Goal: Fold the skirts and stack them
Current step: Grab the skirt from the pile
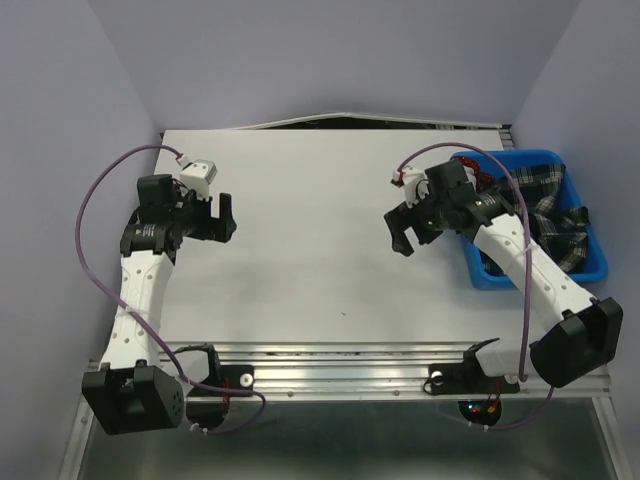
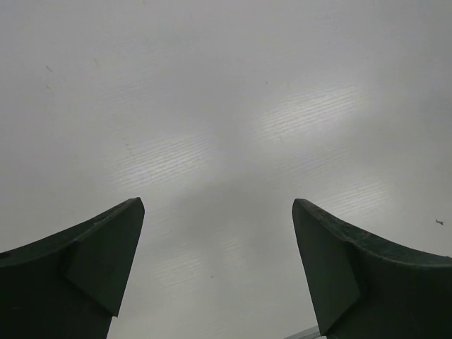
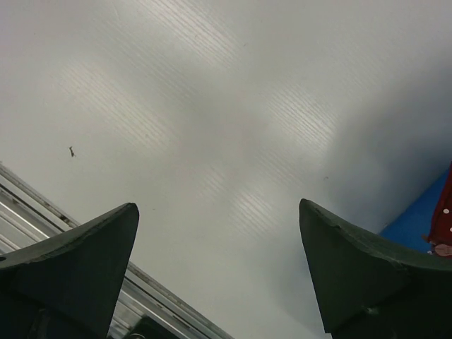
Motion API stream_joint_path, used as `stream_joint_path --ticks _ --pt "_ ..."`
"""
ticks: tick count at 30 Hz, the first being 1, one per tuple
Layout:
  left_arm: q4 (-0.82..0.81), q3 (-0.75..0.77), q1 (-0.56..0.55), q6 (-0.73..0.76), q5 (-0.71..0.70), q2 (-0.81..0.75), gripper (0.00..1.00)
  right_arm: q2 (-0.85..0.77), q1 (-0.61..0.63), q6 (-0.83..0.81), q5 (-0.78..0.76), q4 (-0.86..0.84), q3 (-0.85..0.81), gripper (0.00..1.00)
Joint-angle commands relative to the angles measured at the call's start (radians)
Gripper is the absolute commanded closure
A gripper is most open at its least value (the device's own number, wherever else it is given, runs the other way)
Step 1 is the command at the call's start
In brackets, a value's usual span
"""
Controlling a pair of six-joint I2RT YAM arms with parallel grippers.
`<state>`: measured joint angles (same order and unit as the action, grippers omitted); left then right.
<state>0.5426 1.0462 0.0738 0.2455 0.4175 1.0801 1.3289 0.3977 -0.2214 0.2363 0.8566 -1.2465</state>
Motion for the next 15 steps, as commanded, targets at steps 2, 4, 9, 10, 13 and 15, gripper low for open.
stream_joint_path --ticks 2,4,9,10,13,15 --pt "0.013 0.072 0.0 0.037 0.036 0.007 0.01 -0.014 0.0 -0.094 -0.08 -0.008 -0.056 0.0" --pt "0.039 0.133 -0.002 0.046 0.073 0.035 0.01 -0.019 0.0 -0.141 -0.116 0.013 -0.088 0.0" --pt "0.077 0.228 -0.002 0.044 0.127 0.095 0.01 -0.046 -0.077 -0.358 -0.276 -0.03 -0.114 0.0" --pt "0.08 0.239 0.0 0.046 0.13 0.099 0.01 -0.045 -0.112 -0.39 -0.278 -0.027 -0.134 0.0" --pt "0.103 0.284 -0.005 0.046 0.158 0.127 0.01 0.002 -0.311 -0.601 -0.206 0.039 -0.265 0.0" --pt "0.112 0.313 -0.015 0.043 0.165 0.153 0.01 0.047 -0.467 -0.739 -0.144 0.087 -0.341 0.0"
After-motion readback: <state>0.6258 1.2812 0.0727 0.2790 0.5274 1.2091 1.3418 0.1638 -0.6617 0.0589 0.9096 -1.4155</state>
